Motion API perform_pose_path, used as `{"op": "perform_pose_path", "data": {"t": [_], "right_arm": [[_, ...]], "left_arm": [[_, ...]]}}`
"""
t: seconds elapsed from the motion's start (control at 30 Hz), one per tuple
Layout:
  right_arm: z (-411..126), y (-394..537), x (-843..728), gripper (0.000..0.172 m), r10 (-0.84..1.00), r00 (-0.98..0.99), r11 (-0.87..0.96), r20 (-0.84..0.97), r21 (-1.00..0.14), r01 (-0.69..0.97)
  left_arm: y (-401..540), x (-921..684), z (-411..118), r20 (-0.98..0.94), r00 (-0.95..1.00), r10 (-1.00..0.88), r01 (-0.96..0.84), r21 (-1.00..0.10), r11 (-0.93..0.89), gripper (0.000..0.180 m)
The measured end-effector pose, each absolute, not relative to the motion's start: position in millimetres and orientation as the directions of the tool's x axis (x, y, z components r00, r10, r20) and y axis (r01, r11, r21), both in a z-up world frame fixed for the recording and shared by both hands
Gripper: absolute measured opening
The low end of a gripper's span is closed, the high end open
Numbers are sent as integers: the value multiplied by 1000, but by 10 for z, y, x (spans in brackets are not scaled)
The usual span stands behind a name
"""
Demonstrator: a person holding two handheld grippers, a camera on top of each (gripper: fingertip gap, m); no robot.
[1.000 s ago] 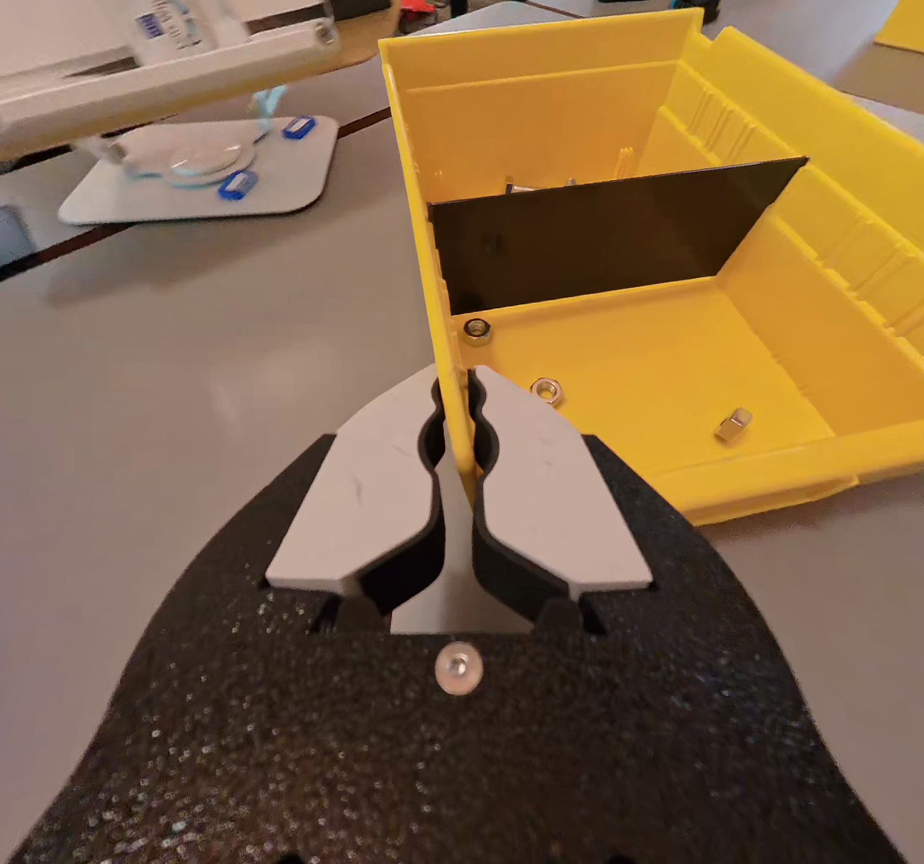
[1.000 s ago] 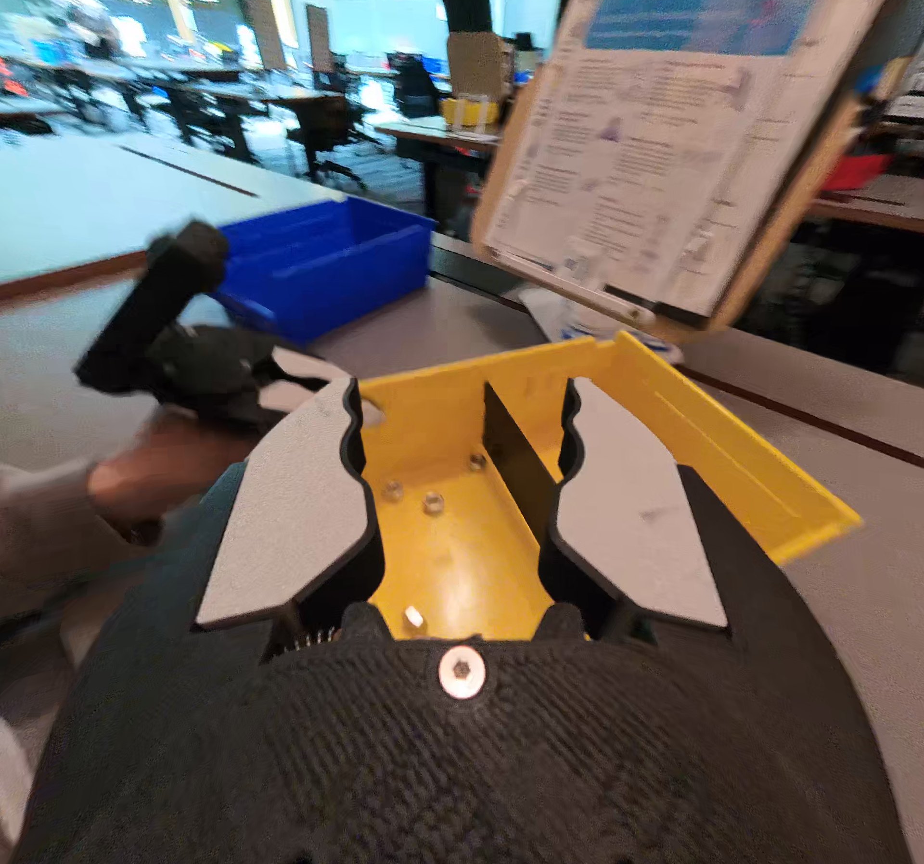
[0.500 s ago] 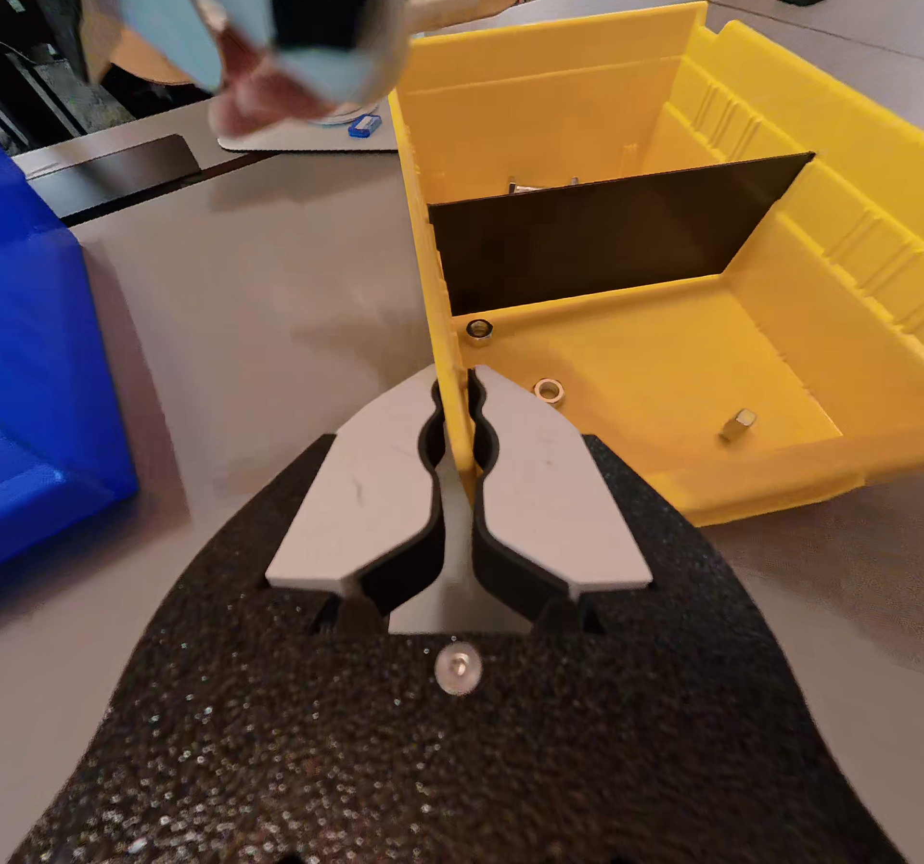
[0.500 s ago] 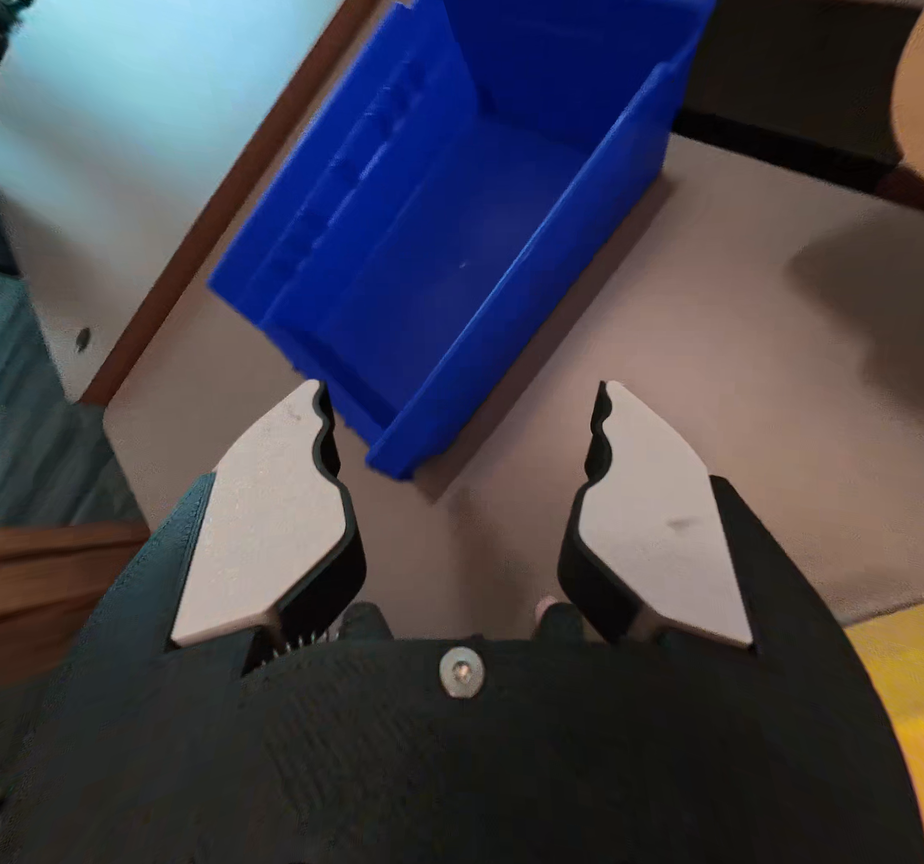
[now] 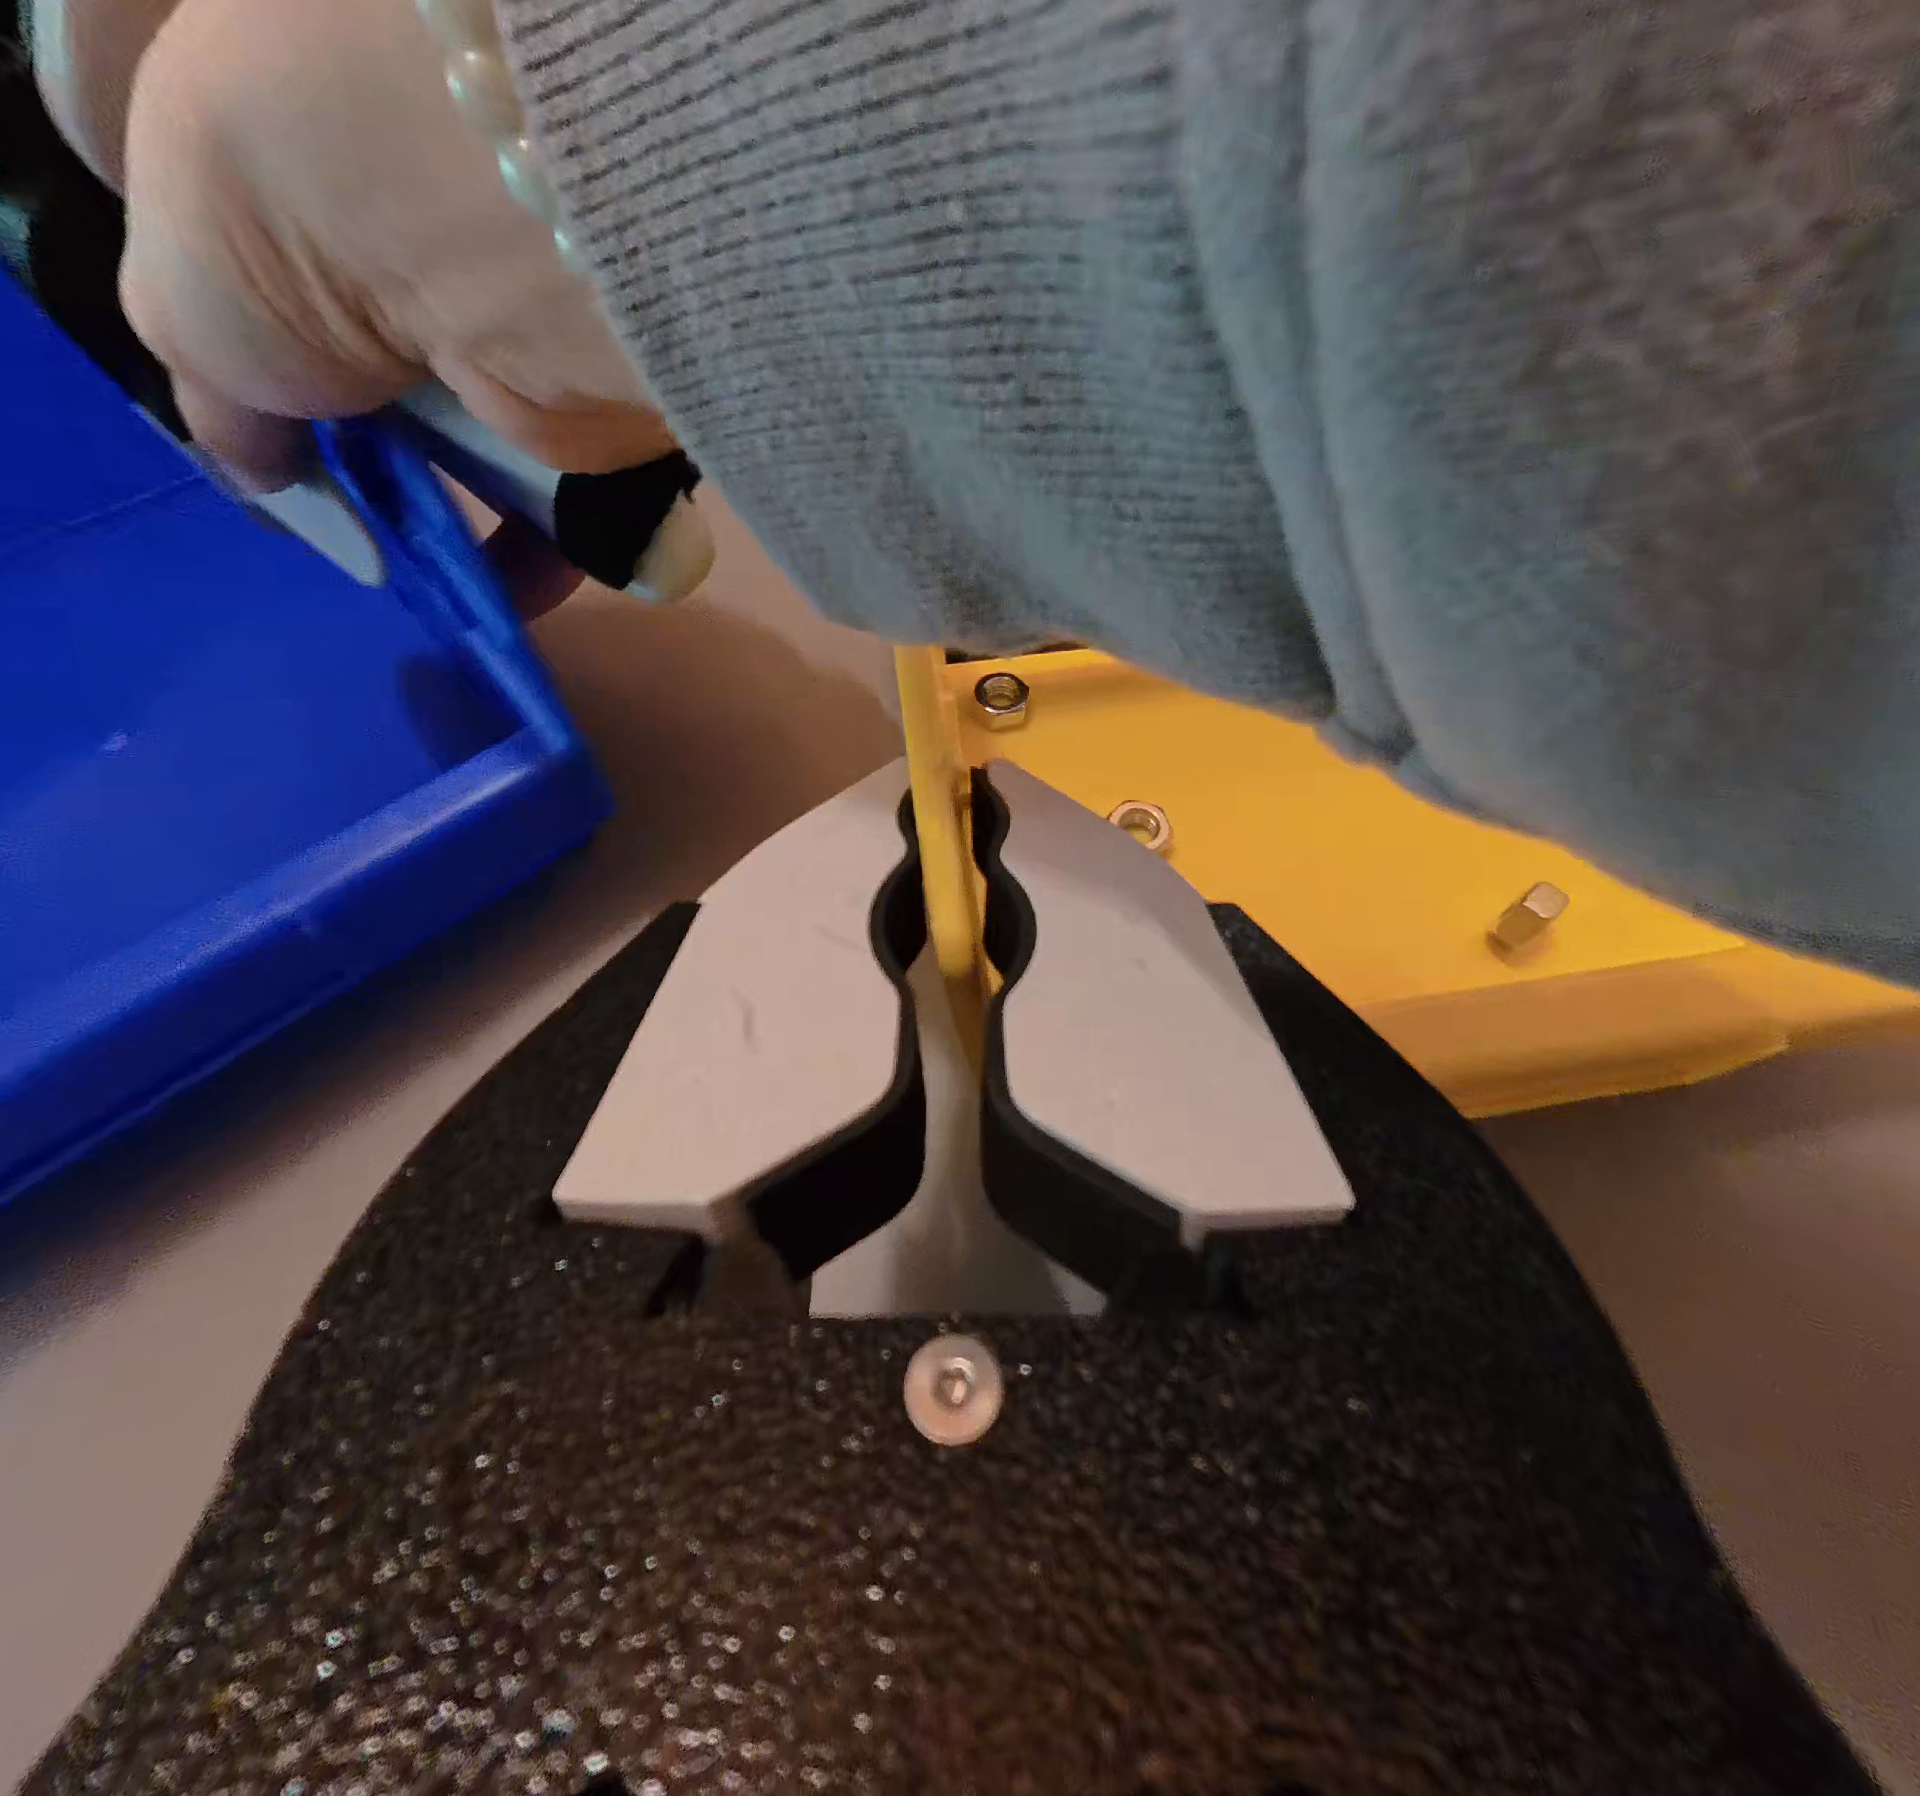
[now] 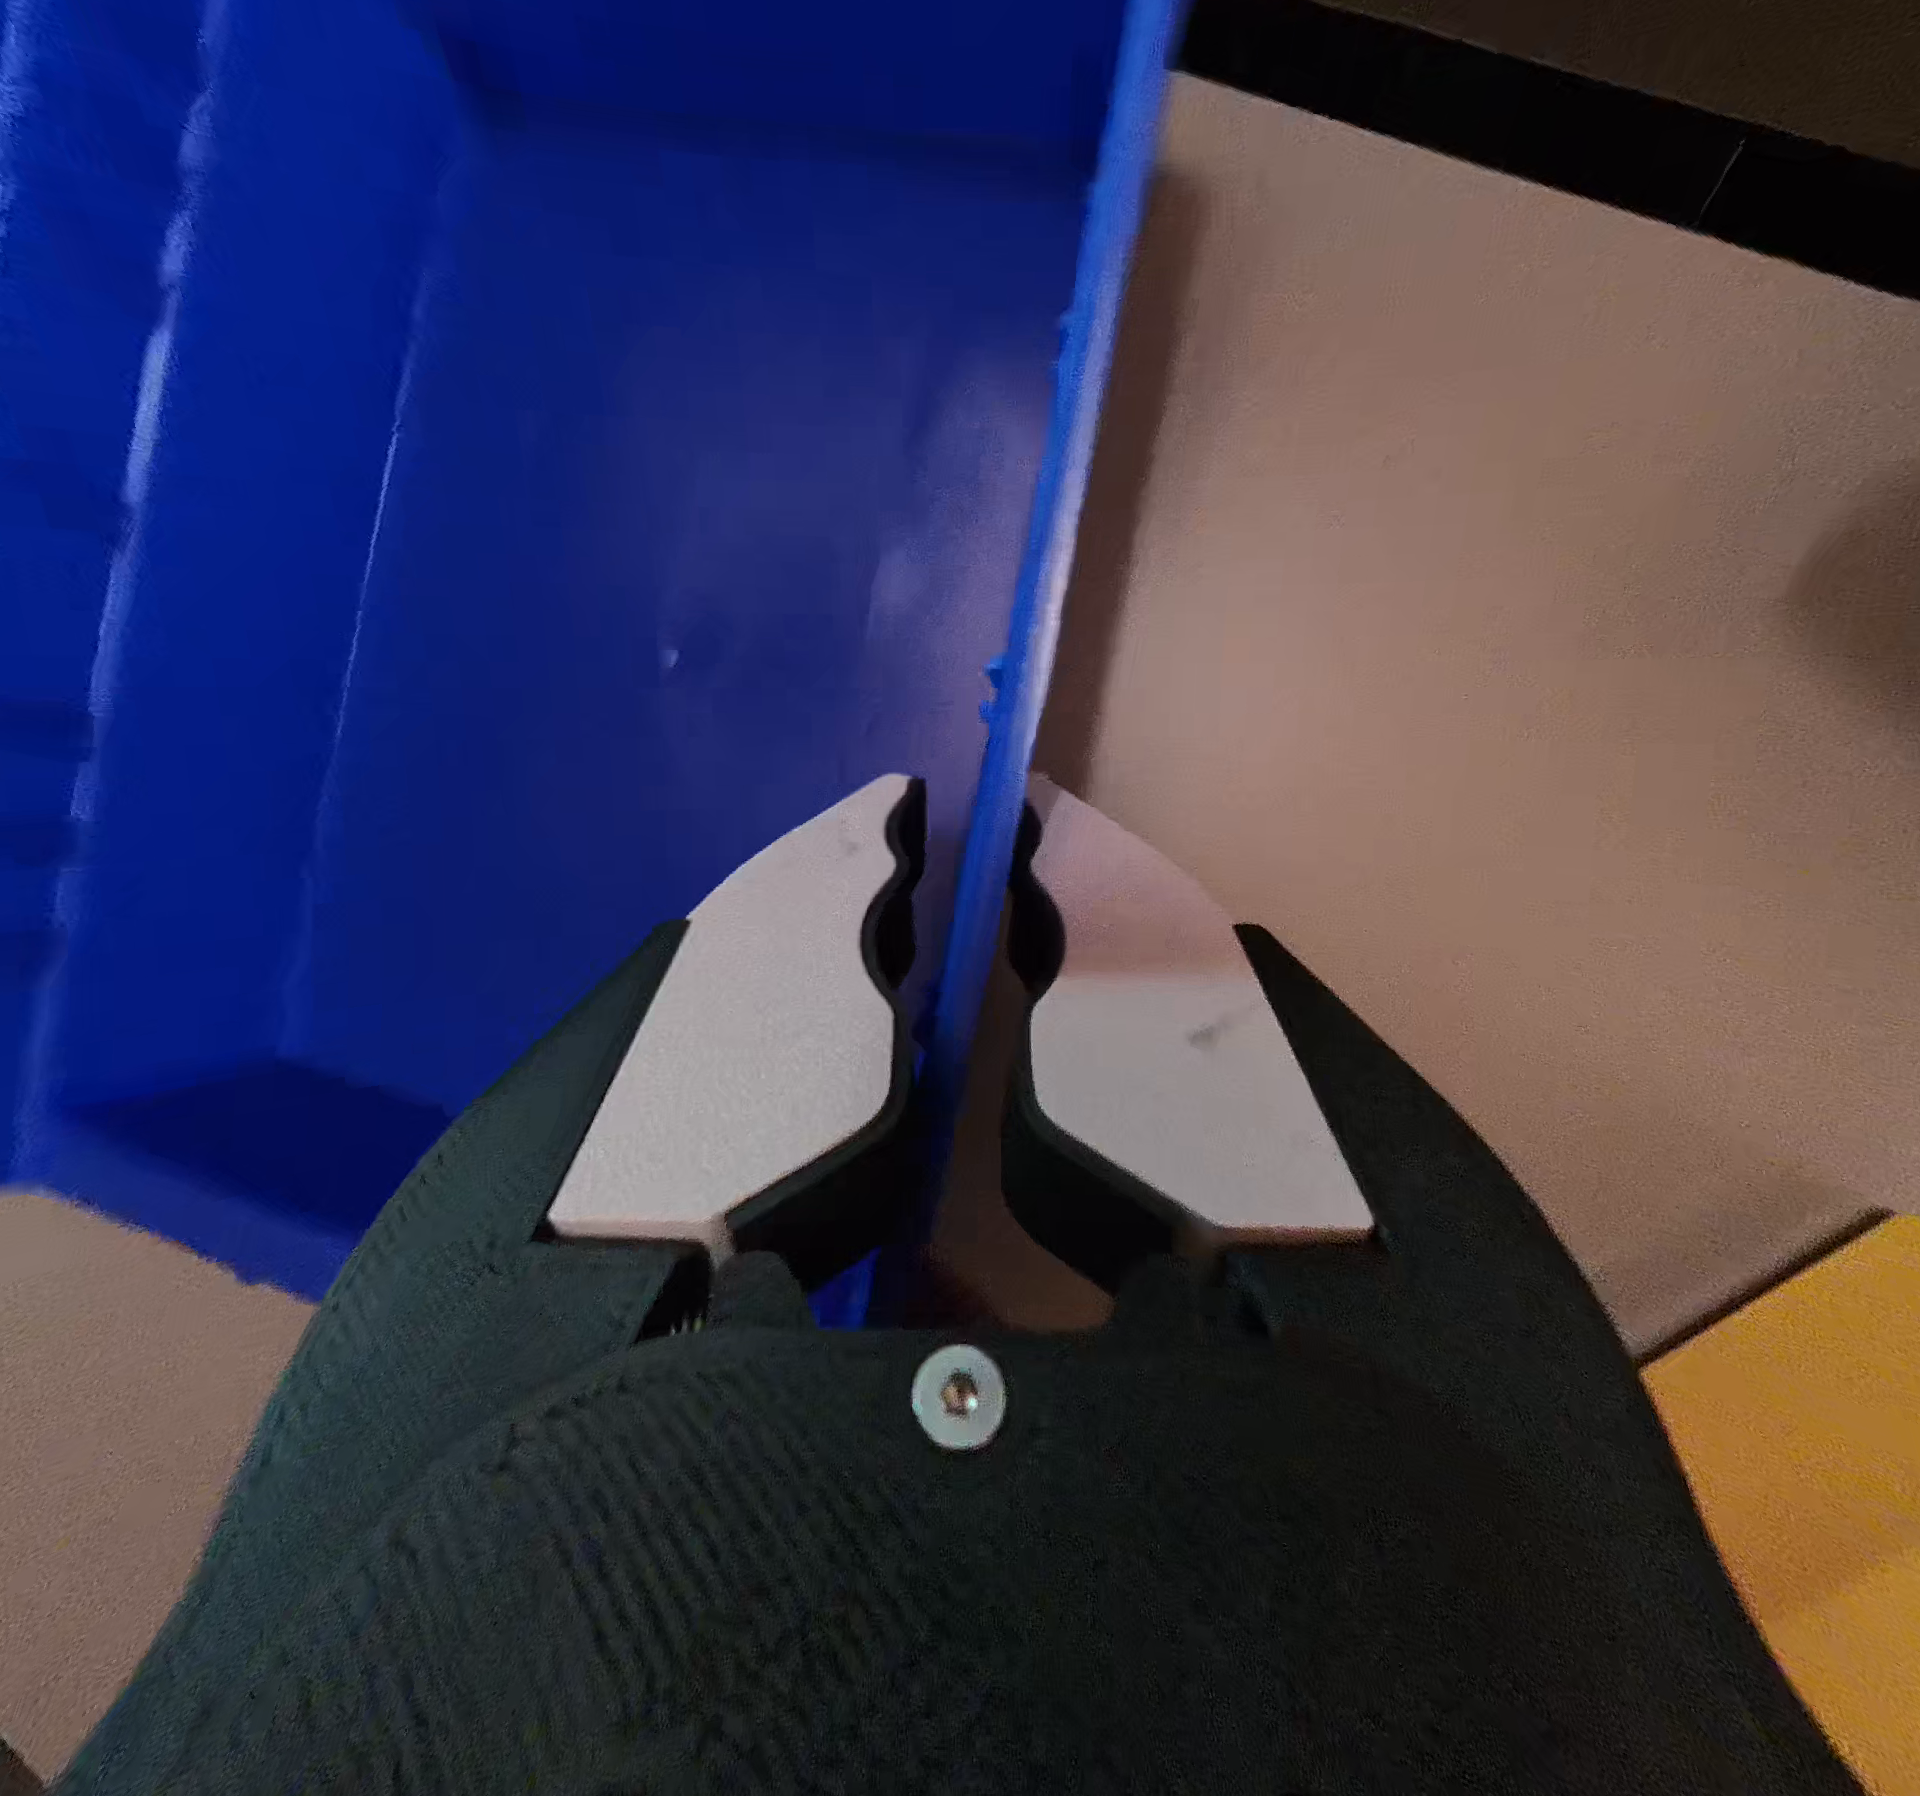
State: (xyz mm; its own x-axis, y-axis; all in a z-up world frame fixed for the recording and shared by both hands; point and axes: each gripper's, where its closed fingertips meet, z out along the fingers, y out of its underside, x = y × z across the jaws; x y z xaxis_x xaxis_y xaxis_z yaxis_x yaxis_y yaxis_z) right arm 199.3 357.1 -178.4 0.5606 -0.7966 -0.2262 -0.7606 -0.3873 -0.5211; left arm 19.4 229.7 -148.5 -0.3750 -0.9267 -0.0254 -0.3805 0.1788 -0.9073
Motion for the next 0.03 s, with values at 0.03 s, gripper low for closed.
{"op": "perform_pose_path", "data": {"t": [0.03], "right_arm": [[-1777,3591,2000,12,-779,585,-410,-226,-521,-748]], "left_arm": [[2320,196,-1486,-29,-386,-922,-378,-907,187,5]]}}
